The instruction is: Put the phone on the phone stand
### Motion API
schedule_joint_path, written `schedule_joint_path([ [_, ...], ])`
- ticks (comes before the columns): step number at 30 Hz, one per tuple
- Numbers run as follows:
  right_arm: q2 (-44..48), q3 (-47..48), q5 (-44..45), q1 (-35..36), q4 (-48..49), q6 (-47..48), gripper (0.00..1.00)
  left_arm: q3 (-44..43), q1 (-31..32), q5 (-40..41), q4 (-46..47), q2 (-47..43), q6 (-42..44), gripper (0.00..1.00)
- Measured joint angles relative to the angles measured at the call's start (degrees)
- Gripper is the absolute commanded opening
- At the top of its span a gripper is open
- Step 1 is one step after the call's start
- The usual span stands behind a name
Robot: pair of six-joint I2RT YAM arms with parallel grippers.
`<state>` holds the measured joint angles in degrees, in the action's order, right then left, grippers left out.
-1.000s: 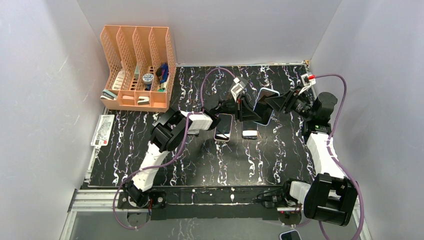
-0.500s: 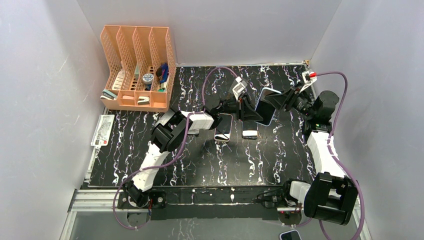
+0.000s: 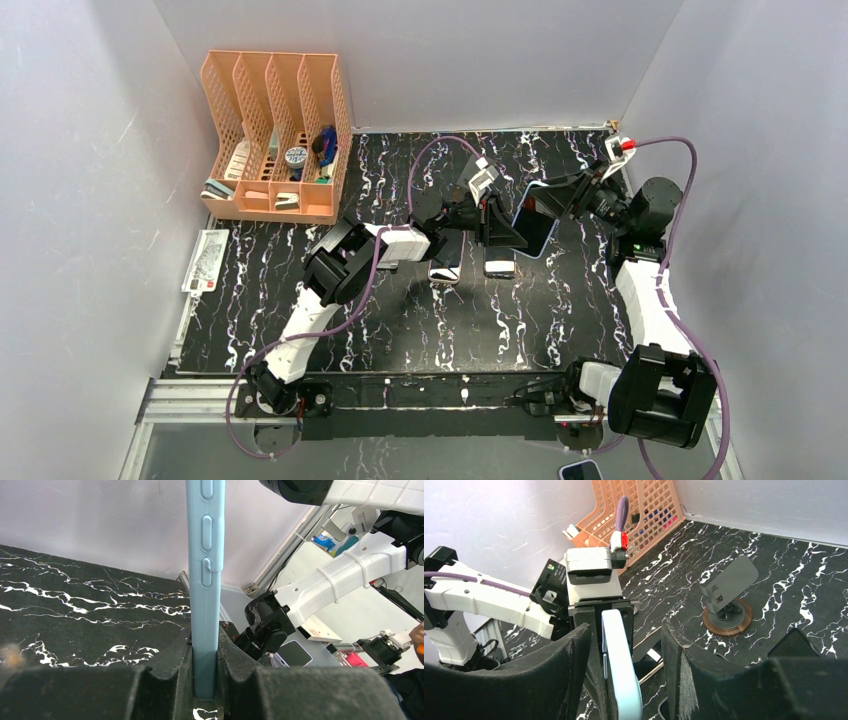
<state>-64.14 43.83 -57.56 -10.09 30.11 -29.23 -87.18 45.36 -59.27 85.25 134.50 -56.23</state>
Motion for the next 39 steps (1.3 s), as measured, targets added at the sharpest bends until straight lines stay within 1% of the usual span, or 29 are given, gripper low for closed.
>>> schedule_joint_path([
  [2, -0.3, 0.0, -0.6, 0.0, -0.1, 0.0, 0.57, 0.0, 0.0, 0.0, 0.0, 0.0, 0.0, 0.00],
  [5, -0.9, 0.0, -1.4, 0.0, -0.2, 0.0, 0.50, 0.0, 0.0, 0.0, 0.0, 0.0, 0.0, 0.00],
  [8, -1.2, 0.0, -1.8, 0.0, -0.5, 0.0, 0.47, 0.0, 0.0, 0.0, 0.0, 0.0, 0.0, 0.00],
  [15, -1.9, 0.9, -3.2, 0.0, -0.4, 0.0, 0.34, 0.0, 0.0, 0.0, 0.0, 0.2, -0.1, 0.00],
  [18, -2.4, 1.3, -4.2, 0.0, -0.3, -0.4, 0.20, 0.0, 0.0, 0.0, 0.0, 0.3, -0.4, 0.00],
  [20, -2.6, 1.5, -5.2, 0.0, -0.2, -0.6, 0.04, -0.2, 0.0, -0.3, 0.2, 0.5, -0.6, 0.00],
  [21, -2.7, 1.5, -5.9, 0.0, 0.0, -0.5, 0.01, -0.3, 0.0, -0.5, 0.5, 0.7, -0.8, 0.00],
  [27, -4.7, 2.3, -7.8, 0.0, 1.1, -0.9, 0.01, -0.7, 0.0, -0.6, 1.3, 1.4, -1.1, 0.00],
  [28, -5.2, 2.7, -8.2, 0.1, 1.5, -0.9, 0.01, -0.8, 0.0, -0.4, 1.4, 1.5, -1.0, 0.03],
  [29, -5.8, 3.0, -8.4, 0.1, 1.7, -0.9, 0.01, -1.0, 0.0, 0.0, 1.4, 1.7, -1.0, 0.11],
  [30, -6.3, 3.3, -8.7, 0.1, 1.8, -0.9, 0.01, -1.1, -0.1, 0.2, 1.4, 1.8, -1.0, 0.24],
  [31, -6.8, 3.6, -8.7, 0.1, 1.9, -0.8, 0.01, -1.2, -0.2, 0.4, 1.3, 2.0, -1.0, 0.40],
  [32, -7.4, 3.8, -8.8, 0.1, 1.9, -0.7, 0.01, -1.2, -0.4, 0.6, 1.3, 2.1, -0.9, 0.51],
  [33, -7.9, 4.1, -8.7, 0.2, 1.8, -0.5, 0.01, -1.3, -0.7, 1.2, 1.4, 2.1, -0.6, 0.58],
  [35, -9.2, 4.8, -8.4, 0.0, 1.8, 0.2, 0.01, -1.7, -1.1, 1.8, 1.4, 2.1, -0.4, 0.65],
  [39, -12.1, 6.1, -8.5, -1.2, 4.5, 0.3, 0.01, -2.6, -2.9, 2.8, 1.6, 2.1, -0.3, 0.70],
])
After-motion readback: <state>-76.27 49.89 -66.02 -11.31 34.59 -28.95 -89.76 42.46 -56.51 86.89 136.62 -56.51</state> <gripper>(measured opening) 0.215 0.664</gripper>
